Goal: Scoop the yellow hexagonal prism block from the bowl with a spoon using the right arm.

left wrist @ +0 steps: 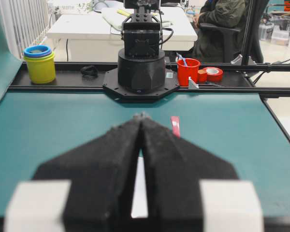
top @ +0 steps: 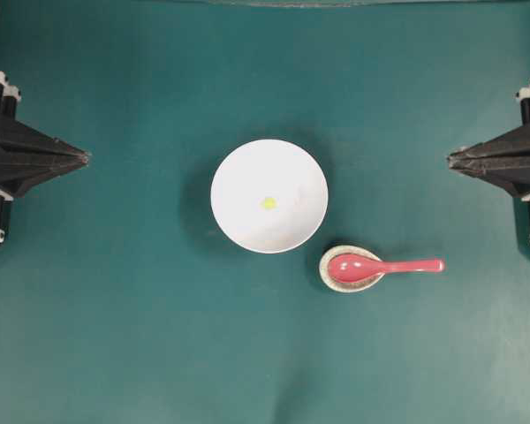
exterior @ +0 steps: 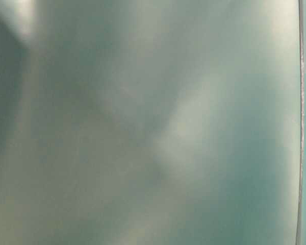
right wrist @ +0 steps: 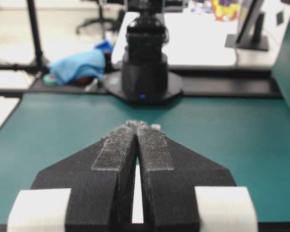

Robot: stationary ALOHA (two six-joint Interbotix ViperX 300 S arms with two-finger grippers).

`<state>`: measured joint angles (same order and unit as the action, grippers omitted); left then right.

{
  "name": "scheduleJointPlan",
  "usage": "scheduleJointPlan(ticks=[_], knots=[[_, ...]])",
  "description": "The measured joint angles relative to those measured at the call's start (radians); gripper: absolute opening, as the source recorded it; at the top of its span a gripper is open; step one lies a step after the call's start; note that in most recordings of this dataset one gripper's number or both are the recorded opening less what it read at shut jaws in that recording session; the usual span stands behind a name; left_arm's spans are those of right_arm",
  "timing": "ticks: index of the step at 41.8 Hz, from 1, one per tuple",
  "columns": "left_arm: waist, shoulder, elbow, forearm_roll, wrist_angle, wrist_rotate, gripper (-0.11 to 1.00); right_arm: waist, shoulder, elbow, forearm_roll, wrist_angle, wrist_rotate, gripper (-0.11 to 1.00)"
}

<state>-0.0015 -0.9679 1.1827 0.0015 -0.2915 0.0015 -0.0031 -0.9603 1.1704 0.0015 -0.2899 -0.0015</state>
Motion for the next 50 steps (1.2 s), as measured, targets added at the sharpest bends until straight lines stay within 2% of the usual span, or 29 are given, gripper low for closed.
scheduleJointPlan(ticks=[2, 4, 20, 23, 30, 33, 35, 41, 50], knots=[[0.0, 0.0, 0.0, 0.002, 0.034, -0.005, 0.03, 0.0, 0.0, 0.0, 0.002, 0.0, 0.003, 0.0], [0.002, -0.002, 0.0, 0.005, 0.037, -0.006, -0.01, -0.002, 0.0, -0.003, 0.0, 0.003, 0.003, 0.0], [0.012, 0.002, 0.0, 0.006, 0.04, -0.006, -0.01, -0.003, -0.012, -0.005, 0.002, 0.008, 0.003, 0.01], [0.012, 0.002, 0.0, 0.006, 0.04, -0.006, -0.01, -0.003, -0.012, -0.006, 0.0, 0.011, 0.002, 0.07], [0.012, 0.002, 0.0, 0.008, 0.04, -0.006, -0.01, -0.003, -0.012, -0.006, 0.0, 0.014, 0.002, 0.47], [0.012, 0.002, 0.0, 0.008, 0.041, -0.006, -0.01, -0.003, -0.011, -0.006, 0.0, 0.014, 0.003, 0.57], [0.012, 0.002, 0.0, 0.008, 0.041, -0.006, -0.01, -0.002, -0.006, -0.006, 0.0, 0.014, 0.003, 0.59], [0.011, 0.002, 0.0, 0.008, 0.043, -0.006, -0.01, -0.003, 0.032, -0.005, 0.006, 0.002, 0.011, 0.57], [0.012, 0.002, 0.0, 0.006, 0.043, -0.006, -0.01, -0.002, 0.158, 0.034, 0.034, -0.118, 0.025, 0.57]])
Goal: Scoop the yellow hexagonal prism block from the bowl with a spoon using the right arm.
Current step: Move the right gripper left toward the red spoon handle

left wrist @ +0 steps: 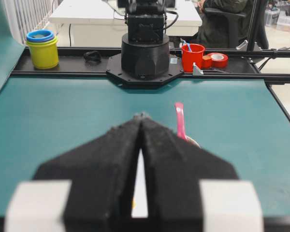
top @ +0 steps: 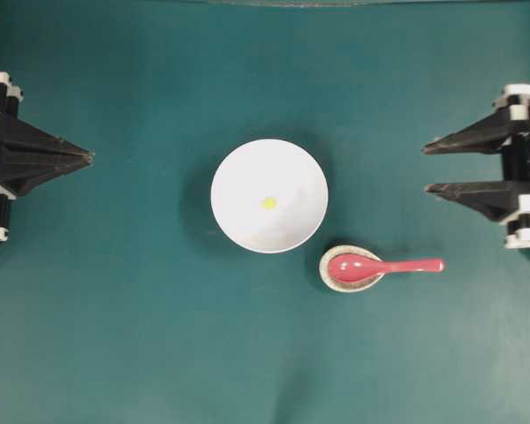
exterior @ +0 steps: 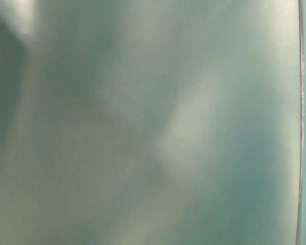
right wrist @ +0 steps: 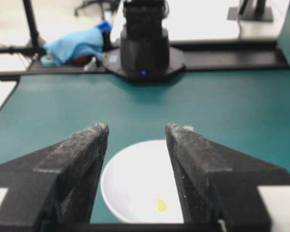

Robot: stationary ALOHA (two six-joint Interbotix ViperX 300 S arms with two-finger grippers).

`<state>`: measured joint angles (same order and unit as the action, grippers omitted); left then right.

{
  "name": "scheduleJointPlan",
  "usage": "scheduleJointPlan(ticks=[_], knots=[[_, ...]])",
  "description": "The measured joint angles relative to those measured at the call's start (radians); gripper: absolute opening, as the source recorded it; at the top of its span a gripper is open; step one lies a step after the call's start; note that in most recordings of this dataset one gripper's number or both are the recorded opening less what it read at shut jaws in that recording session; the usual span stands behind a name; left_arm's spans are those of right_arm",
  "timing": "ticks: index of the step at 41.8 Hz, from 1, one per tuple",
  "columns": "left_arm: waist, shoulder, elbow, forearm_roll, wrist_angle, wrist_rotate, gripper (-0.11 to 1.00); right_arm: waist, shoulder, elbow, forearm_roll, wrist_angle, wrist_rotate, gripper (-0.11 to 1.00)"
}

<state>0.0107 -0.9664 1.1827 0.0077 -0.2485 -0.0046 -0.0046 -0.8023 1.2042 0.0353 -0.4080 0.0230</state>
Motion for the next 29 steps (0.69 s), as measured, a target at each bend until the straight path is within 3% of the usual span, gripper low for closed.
scheduleJointPlan(ticks=[15, 29], knots=[[0.0, 0.002, 0.0, 0.002, 0.002, 0.003, -0.01, 0.069, 0.279, 0.051, 0.063, -0.213, 0.0, 0.57], [0.0, 0.0, 0.0, 0.002, 0.002, 0.005, -0.01, 0.216, 0.492, 0.124, 0.236, -0.439, 0.002, 0.57]])
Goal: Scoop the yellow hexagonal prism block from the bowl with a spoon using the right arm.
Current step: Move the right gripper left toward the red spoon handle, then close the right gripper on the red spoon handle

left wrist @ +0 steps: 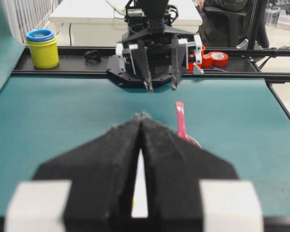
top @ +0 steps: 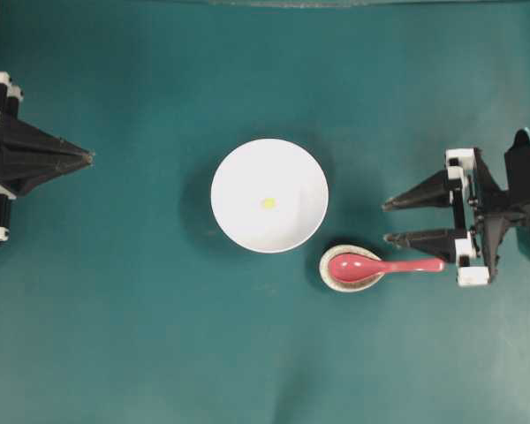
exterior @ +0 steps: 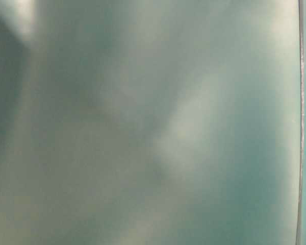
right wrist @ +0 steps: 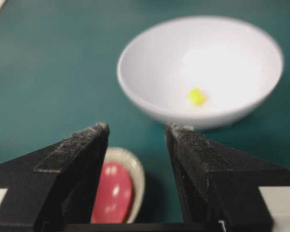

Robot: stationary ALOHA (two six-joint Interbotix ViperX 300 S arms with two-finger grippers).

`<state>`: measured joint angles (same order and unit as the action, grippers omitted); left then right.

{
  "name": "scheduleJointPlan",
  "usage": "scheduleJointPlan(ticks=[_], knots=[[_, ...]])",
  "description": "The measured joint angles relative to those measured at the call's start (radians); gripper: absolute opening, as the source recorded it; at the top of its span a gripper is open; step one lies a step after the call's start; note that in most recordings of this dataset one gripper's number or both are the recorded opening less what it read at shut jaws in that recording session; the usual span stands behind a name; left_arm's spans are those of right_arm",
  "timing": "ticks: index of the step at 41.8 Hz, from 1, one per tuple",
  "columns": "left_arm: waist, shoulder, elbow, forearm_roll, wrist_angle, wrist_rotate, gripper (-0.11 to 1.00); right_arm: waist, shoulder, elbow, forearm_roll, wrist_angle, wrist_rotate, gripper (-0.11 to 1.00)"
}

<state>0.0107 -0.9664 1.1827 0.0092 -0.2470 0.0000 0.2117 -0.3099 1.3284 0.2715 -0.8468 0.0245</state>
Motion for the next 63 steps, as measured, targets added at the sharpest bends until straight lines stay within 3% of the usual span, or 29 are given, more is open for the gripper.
scheduleJointPlan(ticks=[12, 32, 42, 63], knots=[[0.0, 0.0, 0.0, 0.0, 0.002, 0.0, -0.01, 0.147, 0.15, 0.009, 0.156, -0.132, -0.002, 0.57], [0.0, 0.0, 0.0, 0.0, 0.008, 0.003, -0.01, 0.296, 0.331, 0.006, 0.308, -0.245, -0.002, 0.57], [0.0, 0.002, 0.0, 0.0, 0.015, 0.003, -0.01, 0.33, 0.368, 0.005, 0.341, -0.245, -0.002, 0.57], [0.0, 0.0, 0.0, 0.0, 0.017, 0.003, -0.01, 0.334, 0.417, -0.008, 0.348, -0.206, -0.002, 0.57]])
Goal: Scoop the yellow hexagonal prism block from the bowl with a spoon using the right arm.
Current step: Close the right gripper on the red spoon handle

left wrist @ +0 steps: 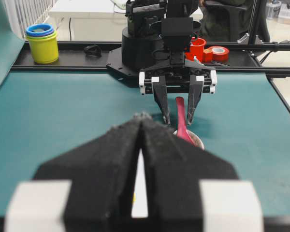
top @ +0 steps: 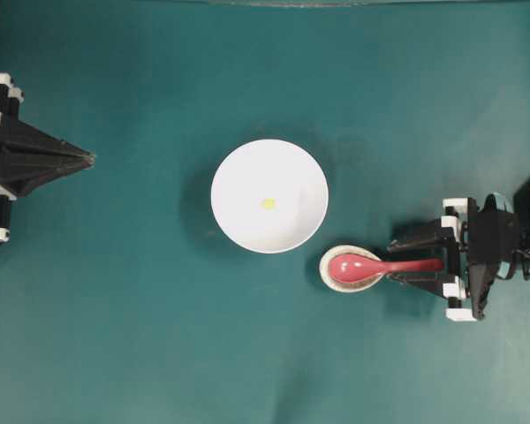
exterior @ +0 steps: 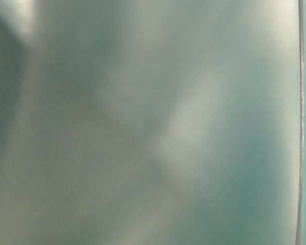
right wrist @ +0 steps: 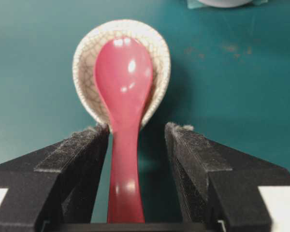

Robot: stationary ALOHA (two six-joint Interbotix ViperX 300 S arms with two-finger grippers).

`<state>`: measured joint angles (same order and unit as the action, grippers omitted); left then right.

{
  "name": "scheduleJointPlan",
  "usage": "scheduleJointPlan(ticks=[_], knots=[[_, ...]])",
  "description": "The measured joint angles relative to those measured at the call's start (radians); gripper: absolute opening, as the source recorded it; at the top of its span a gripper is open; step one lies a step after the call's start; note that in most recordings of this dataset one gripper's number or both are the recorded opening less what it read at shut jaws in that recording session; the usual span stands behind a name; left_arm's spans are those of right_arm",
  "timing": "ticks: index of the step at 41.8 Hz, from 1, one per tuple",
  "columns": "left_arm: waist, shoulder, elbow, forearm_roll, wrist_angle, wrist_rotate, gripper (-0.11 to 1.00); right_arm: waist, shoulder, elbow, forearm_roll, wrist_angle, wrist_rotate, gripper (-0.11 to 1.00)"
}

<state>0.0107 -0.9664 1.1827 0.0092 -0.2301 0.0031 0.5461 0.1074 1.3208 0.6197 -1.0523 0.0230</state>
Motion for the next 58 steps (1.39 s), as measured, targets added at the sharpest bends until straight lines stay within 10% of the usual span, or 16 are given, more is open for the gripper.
scheduleJointPlan(ticks=[58], knots=[[0.0, 0.002, 0.0, 0.0, 0.008, 0.0, -0.01, 0.011, 0.0, -0.017, 0.0, 0.032, -0.083, 0.53]])
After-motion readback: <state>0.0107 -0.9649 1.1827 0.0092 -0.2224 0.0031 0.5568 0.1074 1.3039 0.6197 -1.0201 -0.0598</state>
